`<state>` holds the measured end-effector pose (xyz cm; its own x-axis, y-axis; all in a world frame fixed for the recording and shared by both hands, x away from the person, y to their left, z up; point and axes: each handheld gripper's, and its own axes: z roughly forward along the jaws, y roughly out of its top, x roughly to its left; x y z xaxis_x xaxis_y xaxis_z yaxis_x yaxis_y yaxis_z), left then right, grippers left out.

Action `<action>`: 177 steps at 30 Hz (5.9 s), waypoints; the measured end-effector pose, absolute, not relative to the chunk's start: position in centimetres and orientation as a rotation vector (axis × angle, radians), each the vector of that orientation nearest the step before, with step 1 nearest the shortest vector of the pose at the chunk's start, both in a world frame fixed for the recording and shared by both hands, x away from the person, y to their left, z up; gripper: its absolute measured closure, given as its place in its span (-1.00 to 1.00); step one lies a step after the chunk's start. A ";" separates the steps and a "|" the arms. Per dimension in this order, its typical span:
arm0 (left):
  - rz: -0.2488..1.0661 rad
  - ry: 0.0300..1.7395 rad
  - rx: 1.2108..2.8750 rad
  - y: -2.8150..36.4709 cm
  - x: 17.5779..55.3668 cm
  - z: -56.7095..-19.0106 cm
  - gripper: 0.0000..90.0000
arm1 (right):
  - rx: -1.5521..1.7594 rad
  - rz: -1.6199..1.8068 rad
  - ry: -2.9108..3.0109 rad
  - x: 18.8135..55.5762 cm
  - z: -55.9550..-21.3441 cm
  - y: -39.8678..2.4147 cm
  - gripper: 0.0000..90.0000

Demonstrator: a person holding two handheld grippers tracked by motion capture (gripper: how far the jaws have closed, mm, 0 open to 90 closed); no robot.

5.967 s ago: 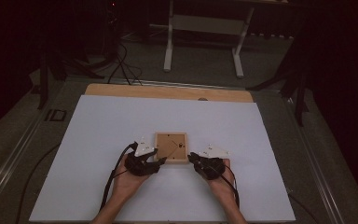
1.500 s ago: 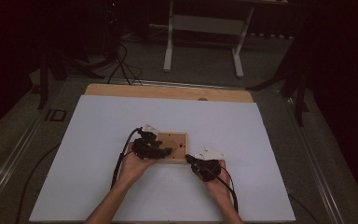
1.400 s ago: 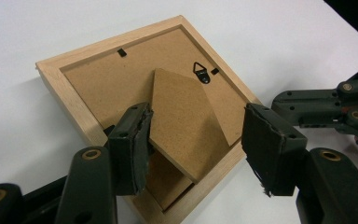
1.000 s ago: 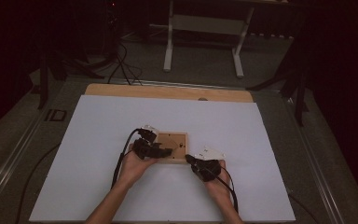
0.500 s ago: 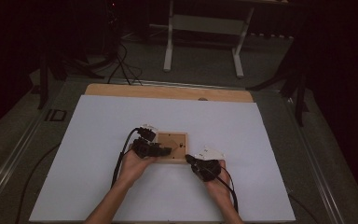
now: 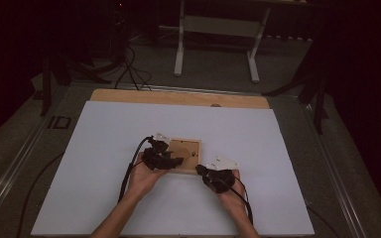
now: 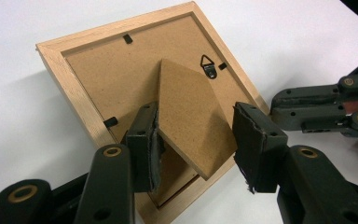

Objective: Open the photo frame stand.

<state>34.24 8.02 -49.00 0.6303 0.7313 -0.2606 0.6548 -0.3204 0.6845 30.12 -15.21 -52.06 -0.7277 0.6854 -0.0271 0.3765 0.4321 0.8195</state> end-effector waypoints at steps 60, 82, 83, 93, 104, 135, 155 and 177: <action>0.517 0.775 2.068 9.0 28.5 -49.9 0.19 | 1.218 1.388 2.456 38.0 -48.8 -15.6 0.01; 0.203 0.832 2.032 10.5 29.8 -50.5 0.15 | 1.174 1.454 2.467 37.7 -48.3 -15.9 0.20; 0.179 0.839 2.027 10.6 30.0 -50.5 0.16 | 1.163 1.448 2.468 37.6 -48.2 -15.8 0.20; 0.130 0.862 2.014 11.0 30.3 -50.1 0.51 | 1.091 1.420 2.455 36.8 -47.5 -15.4 0.24; 0.187 0.883 2.022 10.8 30.7 -50.1 0.59 | 1.003 1.321 2.423 36.2 -46.5 -14.6 0.25; 0.283 0.912 2.096 10.3 31.5 -50.4 0.70 | 0.883 1.230 2.389 35.0 -45.8 -13.1 0.23; 0.289 0.861 2.148 10.6 30.8 -50.7 0.74 | 0.820 1.220 2.393 33.2 -45.9 -12.8 0.22; 0.305 0.855 2.193 10.4 29.7 -51.3 0.75 | 0.767 1.239 2.413 31.3 -46.4 -12.9 0.17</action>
<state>29.74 10.41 -51.33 0.7486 0.6614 -0.0464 0.4830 -0.4960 0.7216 31.27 -12.92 -46.45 -0.8041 0.5932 -0.0382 0.3145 0.4792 0.8194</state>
